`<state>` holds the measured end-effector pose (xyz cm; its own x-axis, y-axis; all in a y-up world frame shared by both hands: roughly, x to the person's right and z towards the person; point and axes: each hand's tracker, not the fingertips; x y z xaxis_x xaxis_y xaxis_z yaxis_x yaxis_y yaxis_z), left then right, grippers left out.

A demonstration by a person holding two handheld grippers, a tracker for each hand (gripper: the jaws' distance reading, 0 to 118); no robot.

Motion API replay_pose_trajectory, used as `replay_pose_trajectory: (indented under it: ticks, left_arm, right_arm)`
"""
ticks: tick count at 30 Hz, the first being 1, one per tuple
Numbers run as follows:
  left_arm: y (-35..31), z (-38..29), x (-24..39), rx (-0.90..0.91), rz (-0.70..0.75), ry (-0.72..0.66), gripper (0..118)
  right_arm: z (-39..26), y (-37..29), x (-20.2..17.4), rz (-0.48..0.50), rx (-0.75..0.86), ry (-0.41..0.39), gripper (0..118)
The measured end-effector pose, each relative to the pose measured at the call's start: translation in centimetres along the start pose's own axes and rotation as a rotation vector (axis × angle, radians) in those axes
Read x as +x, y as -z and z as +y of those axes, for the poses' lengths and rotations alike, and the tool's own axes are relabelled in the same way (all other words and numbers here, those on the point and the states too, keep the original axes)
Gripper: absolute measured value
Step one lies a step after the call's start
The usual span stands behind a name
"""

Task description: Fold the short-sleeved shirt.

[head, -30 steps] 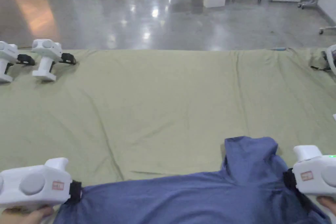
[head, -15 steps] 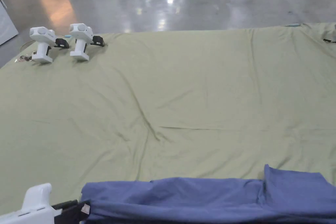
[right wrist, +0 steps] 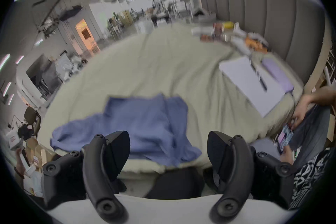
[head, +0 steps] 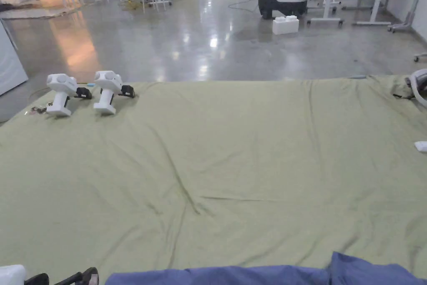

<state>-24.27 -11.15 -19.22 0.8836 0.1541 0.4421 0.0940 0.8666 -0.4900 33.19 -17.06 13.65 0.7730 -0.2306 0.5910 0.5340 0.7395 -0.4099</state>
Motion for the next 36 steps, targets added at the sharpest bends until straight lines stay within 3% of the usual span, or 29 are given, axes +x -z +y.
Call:
replay_pose_trajectory:
  ticks: [3, 5, 8, 11, 13, 14, 15, 16, 17, 19, 20, 26, 34, 35, 36]
  left_arm:
    - [-5.7, 3.3, 4.1, 0.239, 0.014, 0.126, 97]
    - [-9.0, 4.3, 7.3, 0.365, 0.044, 0.196, 97]
    - [-13.0, 4.6, 10.3, 0.508, -0.046, 0.258, 97]
    - [-15.8, 3.6, 13.5, 0.596, 0.009, 0.281, 97]
    - [-16.3, 3.5, 15.4, 0.582, 0.083, 0.329, 91]
    - [-16.5, 3.6, 15.5, 0.571, 0.060, 0.332, 79]
    - [-16.8, 3.8, 15.7, 0.562, 0.040, 0.338, 54]
    - [-16.9, 4.0, 15.9, 0.559, 0.035, 0.333, 21]
    - [-16.9, 3.7, 15.9, 0.567, 0.033, 0.333, 2]
    - [-17.3, 3.5, 16.0, 0.581, 0.027, 0.343, 1]
    - [-17.0, 4.1, 15.8, 0.536, -0.026, 0.319, 1]
    - [-16.5, 4.1, 15.9, 0.540, -0.015, 0.325, 1]
    - [-12.8, 4.3, 12.0, 0.378, -0.050, 0.191, 1]
    - [-11.4, 4.1, 11.0, 0.338, -0.042, 0.164, 12]
    - [-9.6, 3.6, 9.5, 0.291, -0.045, 0.131, 62]
  right_arm:
    - [2.9, -4.9, -3.7, 0.083, 0.219, -0.070, 95]
    - [4.0, -8.1, -6.6, 0.091, 0.382, -0.138, 95]
    - [3.9, -11.6, -10.1, 0.067, 0.567, -0.258, 95]
    - [3.4, -13.3, -12.5, 0.018, 0.655, -0.338, 94]
    - [3.5, -13.9, -13.6, 0.052, 0.622, -0.371, 81]
    - [3.4, -14.0, -14.0, 0.089, 0.604, -0.389, 64]
    - [3.3, -14.1, -14.5, 0.103, 0.615, -0.386, 36]
    - [3.1, -14.1, -14.9, 0.091, 0.621, -0.382, 22]
    - [2.8, -14.1, -15.3, 0.088, 0.637, -0.357, 17]
    - [3.0, -14.0, -15.3, 0.220, 0.587, -0.321, 8]
    - [2.7, -13.8, -15.7, 0.227, 0.597, -0.305, 7]
    - [1.9, -13.5, -17.1, 0.221, 0.596, -0.370, 5]
    - [1.8, -12.6, -16.8, 0.178, 0.592, -0.338, 3]
    - [1.6, -12.4, -16.6, 0.172, 0.577, -0.340, 3]
    - [1.4, -12.2, -16.4, 0.167, 0.566, -0.340, 3]
